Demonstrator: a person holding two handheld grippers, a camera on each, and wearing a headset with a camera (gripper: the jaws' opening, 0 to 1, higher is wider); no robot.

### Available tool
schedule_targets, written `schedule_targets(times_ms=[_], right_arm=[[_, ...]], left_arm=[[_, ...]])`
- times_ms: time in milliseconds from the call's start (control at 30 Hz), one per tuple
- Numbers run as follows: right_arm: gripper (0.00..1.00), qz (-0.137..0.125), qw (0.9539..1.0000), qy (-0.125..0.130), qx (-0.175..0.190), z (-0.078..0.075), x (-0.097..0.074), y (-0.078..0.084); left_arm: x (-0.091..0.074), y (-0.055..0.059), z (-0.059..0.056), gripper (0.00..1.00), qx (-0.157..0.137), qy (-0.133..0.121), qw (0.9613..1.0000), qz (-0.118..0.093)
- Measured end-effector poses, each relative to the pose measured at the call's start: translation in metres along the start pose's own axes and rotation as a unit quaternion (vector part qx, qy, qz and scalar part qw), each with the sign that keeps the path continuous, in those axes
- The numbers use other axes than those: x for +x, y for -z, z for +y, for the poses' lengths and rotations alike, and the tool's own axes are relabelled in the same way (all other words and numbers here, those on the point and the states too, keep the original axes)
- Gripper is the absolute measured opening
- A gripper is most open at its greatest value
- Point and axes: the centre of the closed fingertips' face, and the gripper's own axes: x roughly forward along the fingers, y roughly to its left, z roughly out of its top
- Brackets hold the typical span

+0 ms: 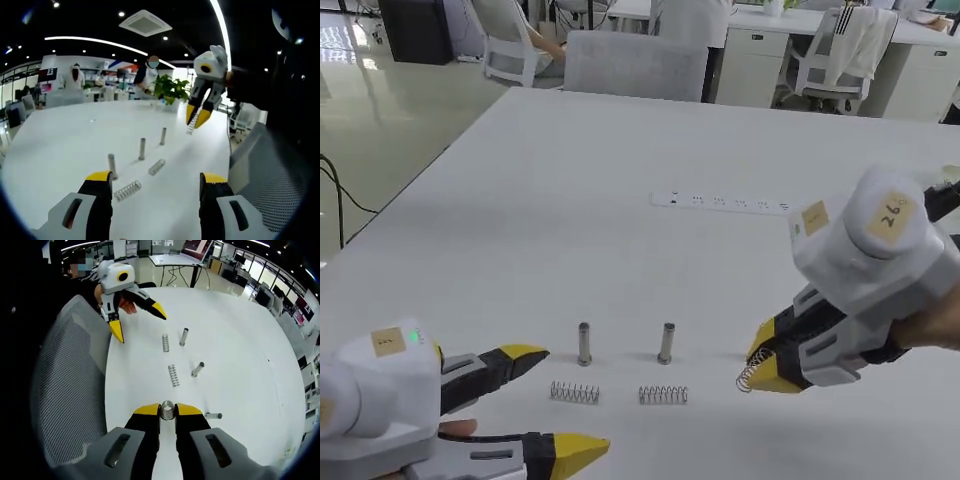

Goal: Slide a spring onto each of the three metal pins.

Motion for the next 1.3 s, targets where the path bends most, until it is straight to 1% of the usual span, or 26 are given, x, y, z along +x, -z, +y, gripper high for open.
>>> schedule_targets(times_ms=[267,600,833,967,1000,1067,1167,1300], right_arm=[[0.08,0.013,0.9997,0.019,0.013,-0.023,-0.010,0.011],[0.08,0.031,0.9985,0.032,0.032,-0.044,-0.010,0.024],[0.08,0.035,0.9978,0.043,0.036,-0.059,-0.010,0.023],[0.08,0.041,0.9971,0.051,0.037,-0.070,-0.008,0.025],[0.08,0.046,0.9968,0.054,0.037,-0.073,-0.007,0.027],[0.08,0.051,0.9965,0.056,0.036,-0.076,-0.006,0.028],[0.08,0.048,0.9965,0.055,0.040,-0.079,-0.004,0.028],[0.08,0.051,0.9964,0.053,0.042,-0.082,0.000,0.030]], left_arm=[[-0.001,0.000,0.001,0.67,-0.001,-0.002,1.0000,-0.001],[-0.002,-0.001,0.002,0.67,-0.002,-0.001,1.0000,-0.002],[-0.002,0.000,0.003,0.67,-0.003,-0.002,1.0000,0.000],[-0.002,0.000,0.003,0.67,-0.004,-0.002,1.0000,0.000],[-0.002,0.000,0.003,0.66,-0.004,-0.002,1.0000,0.000],[-0.003,0.000,0.004,0.66,-0.004,-0.003,1.0000,-0.001],[-0.004,0.001,0.005,0.66,-0.004,-0.005,1.0000,-0.001],[-0.004,0.001,0.005,0.67,-0.004,-0.005,1.0000,0.001]])
